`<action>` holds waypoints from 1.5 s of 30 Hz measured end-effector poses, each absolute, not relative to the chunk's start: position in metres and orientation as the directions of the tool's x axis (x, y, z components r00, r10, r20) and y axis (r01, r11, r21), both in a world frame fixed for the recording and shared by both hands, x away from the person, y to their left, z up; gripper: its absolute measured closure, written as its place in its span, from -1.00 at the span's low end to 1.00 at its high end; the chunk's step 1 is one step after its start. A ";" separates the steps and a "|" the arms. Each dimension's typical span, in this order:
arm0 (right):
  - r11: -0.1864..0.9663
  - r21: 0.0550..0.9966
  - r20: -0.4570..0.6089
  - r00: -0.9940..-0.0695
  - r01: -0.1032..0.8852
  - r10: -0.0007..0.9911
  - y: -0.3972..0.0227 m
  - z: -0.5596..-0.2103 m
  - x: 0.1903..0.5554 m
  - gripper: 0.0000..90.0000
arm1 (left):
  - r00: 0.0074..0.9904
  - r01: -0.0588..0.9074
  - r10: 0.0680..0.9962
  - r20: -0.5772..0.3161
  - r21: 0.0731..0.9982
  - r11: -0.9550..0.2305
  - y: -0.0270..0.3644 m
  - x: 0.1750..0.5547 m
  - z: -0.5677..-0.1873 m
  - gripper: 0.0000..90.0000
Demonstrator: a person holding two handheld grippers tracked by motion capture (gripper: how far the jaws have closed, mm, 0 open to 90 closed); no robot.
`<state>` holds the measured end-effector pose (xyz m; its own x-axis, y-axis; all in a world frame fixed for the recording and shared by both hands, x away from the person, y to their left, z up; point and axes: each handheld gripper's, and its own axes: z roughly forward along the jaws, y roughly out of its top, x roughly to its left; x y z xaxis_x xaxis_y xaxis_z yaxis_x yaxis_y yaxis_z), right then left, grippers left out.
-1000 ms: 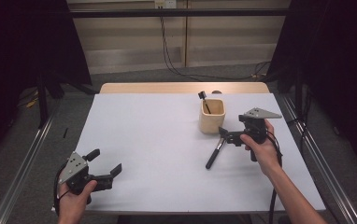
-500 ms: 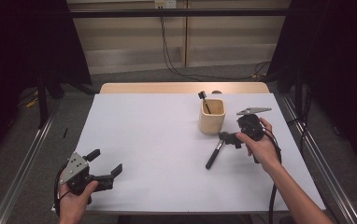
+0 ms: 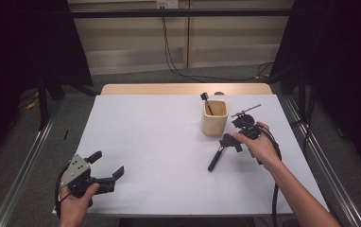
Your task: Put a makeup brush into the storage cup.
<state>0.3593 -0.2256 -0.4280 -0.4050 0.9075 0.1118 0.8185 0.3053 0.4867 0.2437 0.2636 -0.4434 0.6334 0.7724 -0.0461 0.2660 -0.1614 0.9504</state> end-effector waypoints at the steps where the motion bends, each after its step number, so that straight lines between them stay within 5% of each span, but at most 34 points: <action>1: 0.311 0.479 0.100 -0.402 0.821 0.910 -0.225 -0.428 0.360 -0.90 | 0.635 0.266 0.771 -0.046 0.950 -0.162 0.264 0.244 -0.443 -0.95; 33: 0.229 0.246 0.137 -0.268 0.942 0.954 -0.207 -0.445 0.381 -0.77 | 0.636 0.267 0.770 -0.045 0.950 -0.165 0.263 0.244 -0.444 -0.95; 45: 0.223 0.196 0.153 -0.254 0.955 0.955 -0.200 -0.454 0.379 -0.53 | 0.639 0.270 0.768 -0.042 0.947 -0.172 0.263 0.244 -0.444 -0.95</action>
